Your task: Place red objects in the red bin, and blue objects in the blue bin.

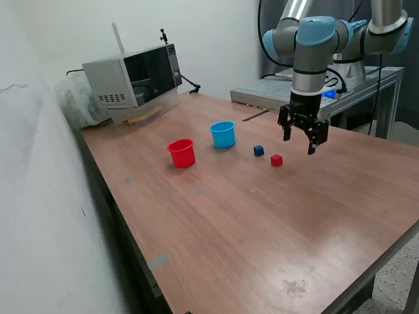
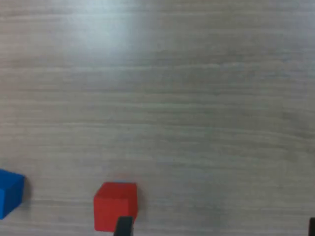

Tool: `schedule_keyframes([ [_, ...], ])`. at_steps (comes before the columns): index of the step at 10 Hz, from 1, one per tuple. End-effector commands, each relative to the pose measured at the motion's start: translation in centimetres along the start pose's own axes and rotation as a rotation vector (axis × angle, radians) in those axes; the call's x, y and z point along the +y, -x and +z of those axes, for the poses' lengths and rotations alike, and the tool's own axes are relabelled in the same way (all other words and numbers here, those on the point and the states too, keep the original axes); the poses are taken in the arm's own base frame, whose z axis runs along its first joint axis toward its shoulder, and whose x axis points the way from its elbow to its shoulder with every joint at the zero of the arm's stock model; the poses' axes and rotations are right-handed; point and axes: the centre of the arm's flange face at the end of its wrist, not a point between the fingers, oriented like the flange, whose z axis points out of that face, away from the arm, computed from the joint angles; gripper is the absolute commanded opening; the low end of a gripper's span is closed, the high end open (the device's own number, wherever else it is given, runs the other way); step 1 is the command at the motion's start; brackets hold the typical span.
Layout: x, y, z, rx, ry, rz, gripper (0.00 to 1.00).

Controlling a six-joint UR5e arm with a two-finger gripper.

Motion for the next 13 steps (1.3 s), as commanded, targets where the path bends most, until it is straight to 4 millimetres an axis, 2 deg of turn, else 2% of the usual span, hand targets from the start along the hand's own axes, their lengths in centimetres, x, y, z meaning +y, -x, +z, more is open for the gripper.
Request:
schedule_keyframes([
  [1,0.8,0.5,2.3,-0.009,-0.027,0.011,1.0],
  [3,1.7,2.7,3.0,-0.012,-0.038,0.04,1.0],
  [6,3.0,4.6,3.9,-0.013,-0.04,0.062,1.0],
  [8,3.3,5.0,4.7,-0.014,-0.046,0.069,1.0],
  [13,2.9,4.7,5.4,-0.017,-0.059,0.062,1.0],
])
